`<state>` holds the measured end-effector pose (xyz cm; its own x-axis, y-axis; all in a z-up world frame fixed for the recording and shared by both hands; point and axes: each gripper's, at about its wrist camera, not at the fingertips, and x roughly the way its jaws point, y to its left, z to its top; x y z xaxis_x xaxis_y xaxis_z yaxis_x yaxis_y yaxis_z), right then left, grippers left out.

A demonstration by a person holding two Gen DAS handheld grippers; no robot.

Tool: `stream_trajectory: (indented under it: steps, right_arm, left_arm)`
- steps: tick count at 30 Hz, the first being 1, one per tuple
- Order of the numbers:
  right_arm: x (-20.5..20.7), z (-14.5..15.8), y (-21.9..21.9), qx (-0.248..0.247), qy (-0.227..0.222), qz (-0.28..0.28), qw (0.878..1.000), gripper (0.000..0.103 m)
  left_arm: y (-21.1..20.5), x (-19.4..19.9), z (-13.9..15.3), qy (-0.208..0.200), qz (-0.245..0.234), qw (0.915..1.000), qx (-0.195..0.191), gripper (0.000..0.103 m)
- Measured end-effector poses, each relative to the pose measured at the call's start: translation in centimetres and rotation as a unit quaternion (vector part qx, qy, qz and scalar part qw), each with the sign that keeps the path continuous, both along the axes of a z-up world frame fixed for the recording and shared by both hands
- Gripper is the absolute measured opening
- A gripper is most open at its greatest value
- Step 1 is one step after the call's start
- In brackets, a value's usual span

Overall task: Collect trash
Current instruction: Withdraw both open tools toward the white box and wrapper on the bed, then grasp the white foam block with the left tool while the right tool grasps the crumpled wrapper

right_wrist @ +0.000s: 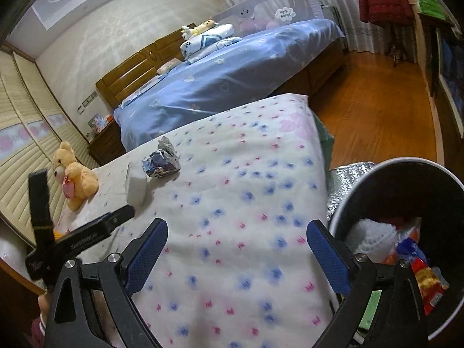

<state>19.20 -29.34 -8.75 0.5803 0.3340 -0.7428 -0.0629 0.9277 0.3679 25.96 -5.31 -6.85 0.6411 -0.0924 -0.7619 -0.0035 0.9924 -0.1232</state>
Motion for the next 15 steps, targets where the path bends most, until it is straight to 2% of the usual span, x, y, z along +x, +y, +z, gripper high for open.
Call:
stream_trajectory:
  steps: [6, 7, 10, 15]
  right_arm:
    - [2.0, -0.6, 1.6, 0.0, 0.01, 0.016, 1.0, 0.097]
    - [2.3, -0.8, 1.9, -0.001, 0.011, 0.02, 1.0, 0.097]
    - [3.1, -1.0, 2.9, -0.002, 0.012, 0.03, 0.999, 0.097]
    - [4.3, -1.3, 4.8, -0.007, 0.01, 0.05, 0.999, 0.097]
  left_arm:
    - [0.5, 3.8, -1.2, 0.006, 0.013, 0.9996, 0.026, 0.076]
    - [0.8, 4.1, -1.4, 0.006, 0.012, 0.9997, 0.02, 0.077]
    - [1.6, 4.0, -1.5, 0.0, 0.013, 0.9999, 0.007, 0.077]
    - [3.2, 1.8, -1.4, -0.01, 0.014, 0.9991, 0.037, 0.077]
